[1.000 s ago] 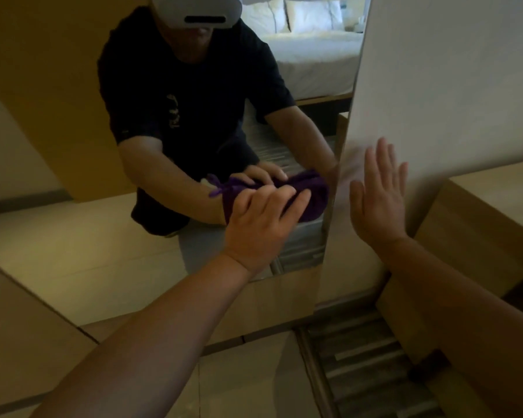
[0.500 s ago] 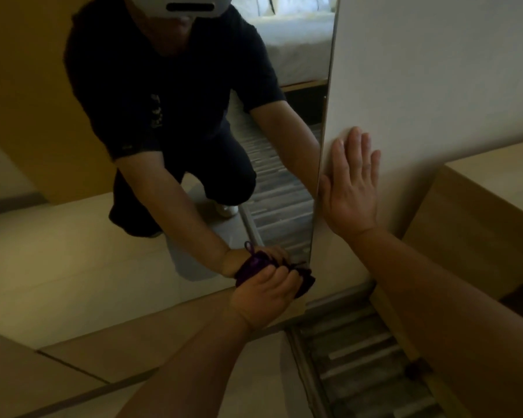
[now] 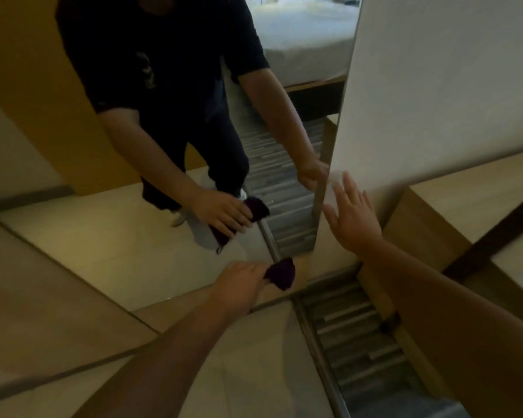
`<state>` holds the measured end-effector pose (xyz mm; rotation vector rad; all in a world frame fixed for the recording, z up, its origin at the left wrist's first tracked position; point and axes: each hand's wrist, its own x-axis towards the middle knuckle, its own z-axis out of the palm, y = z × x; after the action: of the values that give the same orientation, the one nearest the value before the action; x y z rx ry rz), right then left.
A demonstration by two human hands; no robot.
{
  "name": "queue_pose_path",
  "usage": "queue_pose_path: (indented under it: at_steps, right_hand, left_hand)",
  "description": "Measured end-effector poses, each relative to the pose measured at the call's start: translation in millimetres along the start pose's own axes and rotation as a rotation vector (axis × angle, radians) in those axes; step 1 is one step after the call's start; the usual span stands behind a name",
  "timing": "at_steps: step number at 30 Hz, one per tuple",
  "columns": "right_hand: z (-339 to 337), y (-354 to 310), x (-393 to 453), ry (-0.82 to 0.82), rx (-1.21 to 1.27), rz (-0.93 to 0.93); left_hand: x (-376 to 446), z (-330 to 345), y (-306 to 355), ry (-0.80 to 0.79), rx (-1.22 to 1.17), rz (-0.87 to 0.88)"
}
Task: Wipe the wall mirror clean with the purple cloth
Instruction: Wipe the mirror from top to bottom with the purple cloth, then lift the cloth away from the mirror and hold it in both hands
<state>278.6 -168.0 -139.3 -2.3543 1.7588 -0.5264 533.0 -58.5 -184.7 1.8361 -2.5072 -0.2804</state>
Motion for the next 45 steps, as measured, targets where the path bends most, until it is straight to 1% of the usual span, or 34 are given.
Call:
queue_pose_path:
  at_steps: [2,3,6,9,12,14,16,19,23,27,30,34,39,43,45]
  right_hand:
    - [-42,-37,-26,-0.065,0.096,-0.029]
    - [-66,-58,-40,-0.085,0.143,-0.064]
    - [-146,-119,-80,-0.209,0.210,-0.214]
    - [-216,-166,-104,-0.325,0.092,-0.396]
    - [-278,-199,-118,-0.302,-0.017,-0.464]
    - [-316,-217,-126,-0.274,-0.057,-0.464]
    - [-352,-234,-134,-0.286,-0.058,-0.439]
    - [-402,-254,-145,-0.381,-0.046,-0.276]
    - [-448,-262,-166,-0.414,0.041,-0.078]
    - [-481,-245,-191,-0.382,0.116,0.061]
    - [-500,-225,-213,-0.393,0.147,0.136]
    - [-515,-178,-237,-0.469,0.134,0.207]
    - [-533,-94,-255,-0.557,0.164,0.268]
    - [-534,-12,-258,-0.629,0.147,0.253]
    - [-525,37,-257,-0.677,0.114,0.226]
  left_hand:
    - [-17,-61,10,-0.087,-0.259,-0.080]
    - [-26,-93,15,-0.125,-0.336,-0.094]
    - [-54,-179,27,-0.238,-0.438,-0.086]
    - [-79,-260,42,-0.340,-0.512,-0.056]
    - [-104,-336,62,-0.429,-0.540,-0.009]
    - [-119,-381,75,-0.479,-0.531,0.035]
    - [-132,-416,88,-0.536,-0.485,0.096]
    - [-148,-451,106,-0.603,-0.424,0.167]
    - [-166,-466,127,-0.598,-0.463,0.238]
    - [-175,-461,152,-0.475,-0.423,0.297]
    - [-173,-454,178,-0.410,-0.406,0.443]
    - [-159,-449,218,-0.427,-0.380,0.504]
    - [-126,-438,285,-0.433,-0.311,0.528]
    - [-87,-409,343,-0.480,-0.277,0.527]
    - [-67,-391,369,-0.509,-0.266,0.501]
